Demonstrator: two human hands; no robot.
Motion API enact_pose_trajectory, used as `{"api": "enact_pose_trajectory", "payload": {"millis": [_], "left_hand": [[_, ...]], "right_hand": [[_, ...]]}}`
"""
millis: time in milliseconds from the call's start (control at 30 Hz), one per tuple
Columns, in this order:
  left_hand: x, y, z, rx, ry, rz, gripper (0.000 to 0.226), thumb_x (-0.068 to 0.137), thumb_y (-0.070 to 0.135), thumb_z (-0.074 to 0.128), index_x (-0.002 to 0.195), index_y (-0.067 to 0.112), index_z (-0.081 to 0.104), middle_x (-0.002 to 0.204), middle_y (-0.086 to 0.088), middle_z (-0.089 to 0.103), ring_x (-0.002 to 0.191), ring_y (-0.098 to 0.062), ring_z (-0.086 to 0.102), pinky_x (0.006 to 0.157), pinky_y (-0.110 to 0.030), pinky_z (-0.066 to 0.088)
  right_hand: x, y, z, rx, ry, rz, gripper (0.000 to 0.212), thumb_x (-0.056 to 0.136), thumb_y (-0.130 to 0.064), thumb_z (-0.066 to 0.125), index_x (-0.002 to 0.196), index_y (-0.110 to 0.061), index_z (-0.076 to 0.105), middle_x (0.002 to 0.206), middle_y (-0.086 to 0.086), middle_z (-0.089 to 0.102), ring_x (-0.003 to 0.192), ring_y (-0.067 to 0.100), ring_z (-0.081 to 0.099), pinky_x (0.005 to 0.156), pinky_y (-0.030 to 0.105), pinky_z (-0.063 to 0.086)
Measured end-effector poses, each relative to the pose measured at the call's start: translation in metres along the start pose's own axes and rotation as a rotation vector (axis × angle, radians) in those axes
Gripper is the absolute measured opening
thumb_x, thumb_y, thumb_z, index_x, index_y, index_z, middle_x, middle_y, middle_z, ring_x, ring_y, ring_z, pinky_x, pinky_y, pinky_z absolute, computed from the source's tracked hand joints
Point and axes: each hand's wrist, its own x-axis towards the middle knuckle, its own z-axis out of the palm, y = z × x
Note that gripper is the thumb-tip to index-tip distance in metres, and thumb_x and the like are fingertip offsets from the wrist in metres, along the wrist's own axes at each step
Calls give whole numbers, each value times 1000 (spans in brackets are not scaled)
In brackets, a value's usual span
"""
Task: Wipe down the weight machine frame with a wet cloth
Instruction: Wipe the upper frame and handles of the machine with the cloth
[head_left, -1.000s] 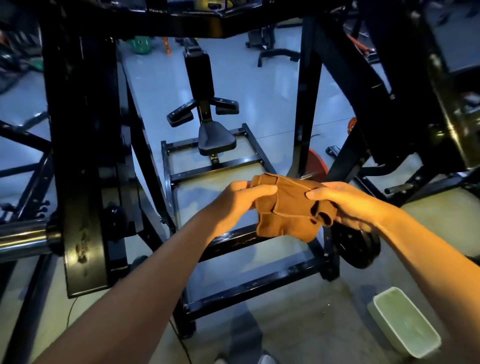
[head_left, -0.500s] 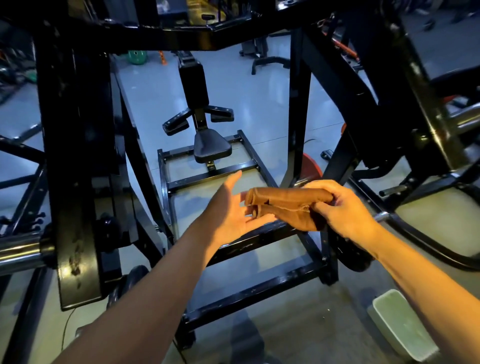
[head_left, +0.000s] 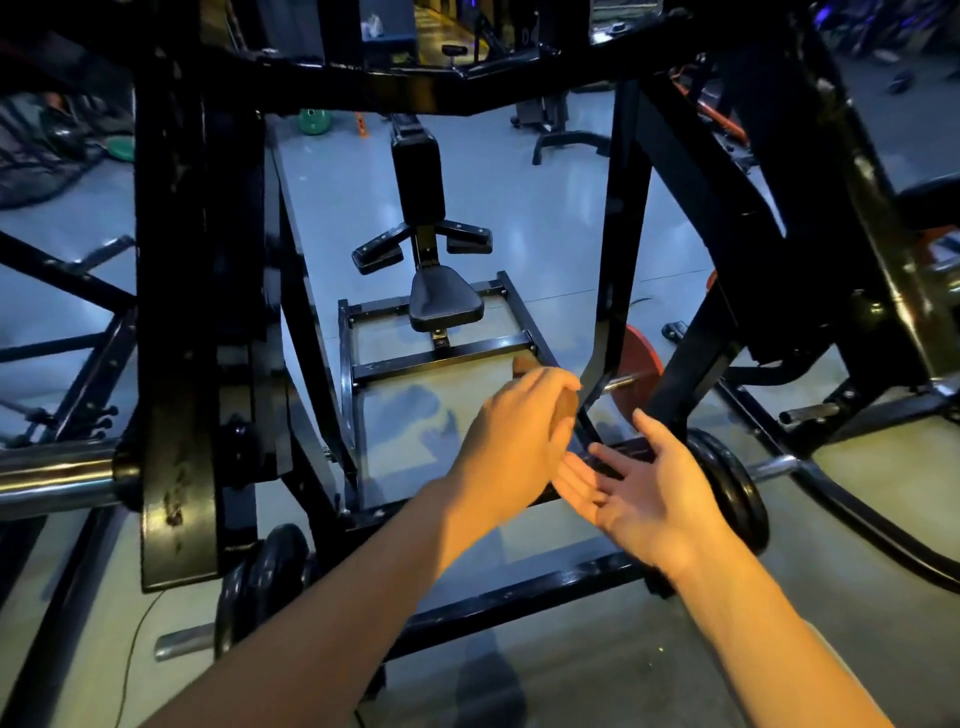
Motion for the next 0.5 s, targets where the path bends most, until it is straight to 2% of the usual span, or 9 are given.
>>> {"api": "enact_pose_trajectory", "payload": {"millis": [100,167,267,333,367,433,500], "left_hand": [[-12,2,6,220,-158,252,61,88,1,69,136,30,45,134,12,58,116,-16,51,78,-43,57],[-19,0,8,263,-171,334,68,84,-3,72,138,28,45,140,10,53,124,-17,49,78,-43,60],[-25,-1,-1,76,-247,159,64,92,16,69,148,28,41,157,9,33,138,-17,39,97,-40,54],[-28,1,-12,-49,-269,-9,61,95,33,66,149,31,38,154,10,34,137,-14,40,106,-36,47],[-28,3,-18,-105,-240,-93,57,97,36,62,149,30,39,150,9,39,136,-12,42,107,-31,44],[-25,7,-32,-188,-124,-247,47,103,33,56,147,27,43,135,8,48,127,-11,49,99,-23,41],[-23,10,-50,-218,2,-306,40,104,30,54,143,24,49,120,9,50,113,-14,55,90,-24,45]], "right_hand": [[3,-12,25,34,-127,38,56,87,-46,69,124,-4,63,105,16,71,90,30,72,91,40,53],[7,-17,35,-14,-185,35,56,88,-45,68,127,-4,64,111,13,69,100,27,68,98,38,51],[15,-17,45,-167,-173,-62,49,98,-40,60,134,-7,65,105,13,72,97,27,69,89,41,56],[18,-13,51,-285,-129,-190,38,100,-34,58,128,-11,69,103,14,72,93,29,70,78,44,60],[18,-11,54,-340,-107,-253,34,100,-30,59,127,-11,70,103,15,71,91,30,70,74,43,60],[14,-7,62,-468,-83,-383,31,100,-20,59,126,-4,64,96,20,67,82,33,66,65,40,58],[3,1,75,-578,-98,-482,19,100,-11,54,115,-2,60,84,19,61,65,30,60,52,36,53]]}}
